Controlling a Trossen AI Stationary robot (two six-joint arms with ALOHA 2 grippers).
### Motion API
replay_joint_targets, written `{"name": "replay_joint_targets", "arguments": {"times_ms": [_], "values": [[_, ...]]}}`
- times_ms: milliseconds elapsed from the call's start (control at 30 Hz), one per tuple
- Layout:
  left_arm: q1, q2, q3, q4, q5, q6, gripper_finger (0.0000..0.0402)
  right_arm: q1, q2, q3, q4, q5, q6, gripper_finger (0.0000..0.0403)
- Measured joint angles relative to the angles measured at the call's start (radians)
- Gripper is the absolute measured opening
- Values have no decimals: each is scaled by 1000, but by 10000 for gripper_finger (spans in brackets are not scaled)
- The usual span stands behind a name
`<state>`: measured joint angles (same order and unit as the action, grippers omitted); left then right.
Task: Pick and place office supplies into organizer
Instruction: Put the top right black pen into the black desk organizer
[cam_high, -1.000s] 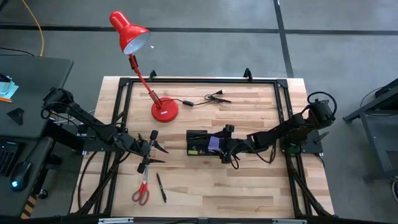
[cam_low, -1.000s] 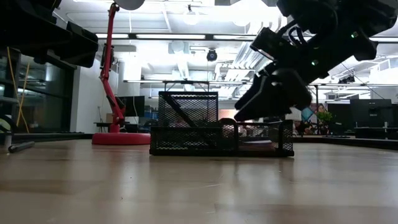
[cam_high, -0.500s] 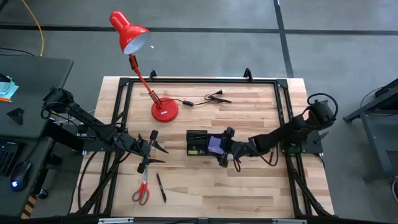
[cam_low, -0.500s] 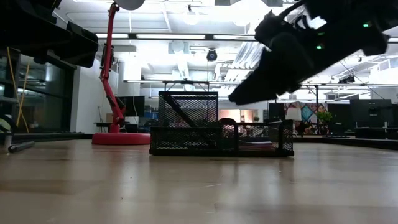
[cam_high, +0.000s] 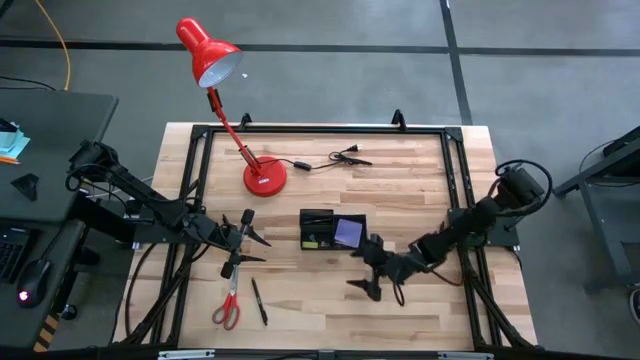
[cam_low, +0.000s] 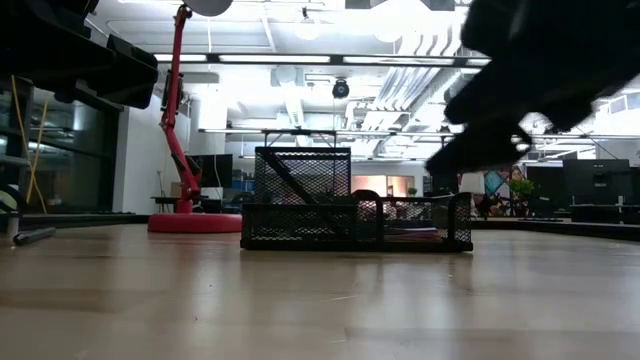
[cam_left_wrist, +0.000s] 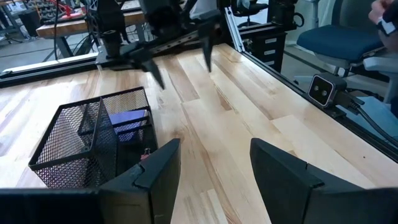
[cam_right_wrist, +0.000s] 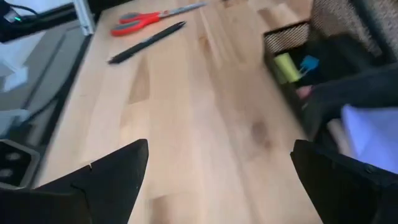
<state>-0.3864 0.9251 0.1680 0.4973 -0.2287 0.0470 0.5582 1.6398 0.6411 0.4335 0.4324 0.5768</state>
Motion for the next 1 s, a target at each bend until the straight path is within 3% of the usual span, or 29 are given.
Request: {"name": "replay_joint_targets", "arguments": {"times_ms": [400, 667, 767, 1000], "values": [[0, 0, 0, 0, 0, 0, 184, 202, 0, -1, -262, 85, 476, 387], [0, 0, 0, 0, 0, 0, 184, 290, 0, 22, -564, 147, 874, 387], [0, 0, 0, 0, 0, 0, 184, 313, 2, 109, -788, 156, 979, 387], [0, 0, 0, 0, 0, 0, 184, 414, 32, 454, -1536, 163, 1338, 387]]}}
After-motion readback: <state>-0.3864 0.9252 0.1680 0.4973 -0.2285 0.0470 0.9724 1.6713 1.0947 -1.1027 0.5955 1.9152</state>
